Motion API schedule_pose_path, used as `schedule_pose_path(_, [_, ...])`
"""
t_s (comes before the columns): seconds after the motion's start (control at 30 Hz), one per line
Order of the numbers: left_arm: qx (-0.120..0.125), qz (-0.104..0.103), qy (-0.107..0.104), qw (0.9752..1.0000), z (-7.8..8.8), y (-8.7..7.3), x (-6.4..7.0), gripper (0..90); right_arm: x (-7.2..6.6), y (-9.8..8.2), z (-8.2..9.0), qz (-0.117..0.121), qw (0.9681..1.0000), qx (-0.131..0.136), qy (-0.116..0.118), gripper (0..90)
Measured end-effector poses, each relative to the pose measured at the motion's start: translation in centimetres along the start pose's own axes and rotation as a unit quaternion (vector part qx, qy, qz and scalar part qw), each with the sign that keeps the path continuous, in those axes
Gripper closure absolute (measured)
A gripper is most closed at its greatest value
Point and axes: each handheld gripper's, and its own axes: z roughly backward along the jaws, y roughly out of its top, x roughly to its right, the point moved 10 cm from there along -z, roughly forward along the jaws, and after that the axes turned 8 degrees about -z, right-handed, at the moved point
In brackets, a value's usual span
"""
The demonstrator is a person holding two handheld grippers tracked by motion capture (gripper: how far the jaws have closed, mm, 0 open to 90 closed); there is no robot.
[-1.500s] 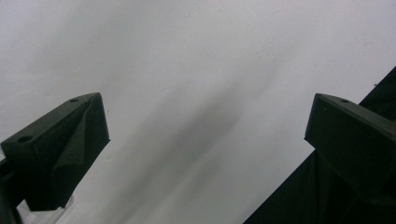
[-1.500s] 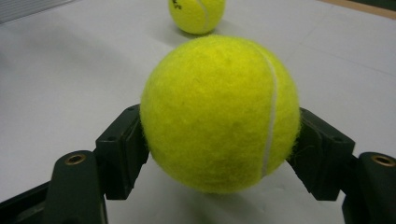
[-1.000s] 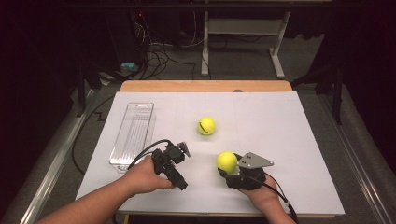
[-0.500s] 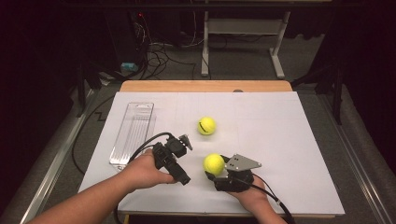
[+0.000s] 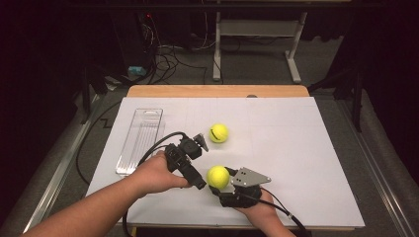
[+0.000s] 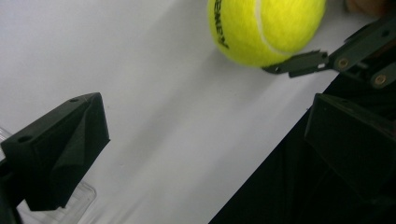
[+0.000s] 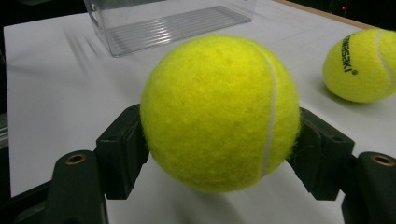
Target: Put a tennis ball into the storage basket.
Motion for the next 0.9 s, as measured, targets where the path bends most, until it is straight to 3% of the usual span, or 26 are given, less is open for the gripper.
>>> schedule_pose_path(0.4, [-0.008,-0.007,-0.012,0.9999,-0.9,1.4,0.5,0.6,-1.4,-0.2,-0.6,0.005,0.9999,0.002,0.013,28.2])
schedule_pose_path(0.67, [-0.015,0.001,-0.034,0.9993,-2.5,1.8,1.0,0.6,-2.0,0.1,-0.6,0.002,0.9997,0.010,0.022,28.1])
schedule_pose_path(0.9, [-0.028,-0.006,-0.054,0.9981,-3.8,2.0,1.7,2.1,-2.2,0.3,-0.4,-0.002,0.9996,0.014,0.026,28.1])
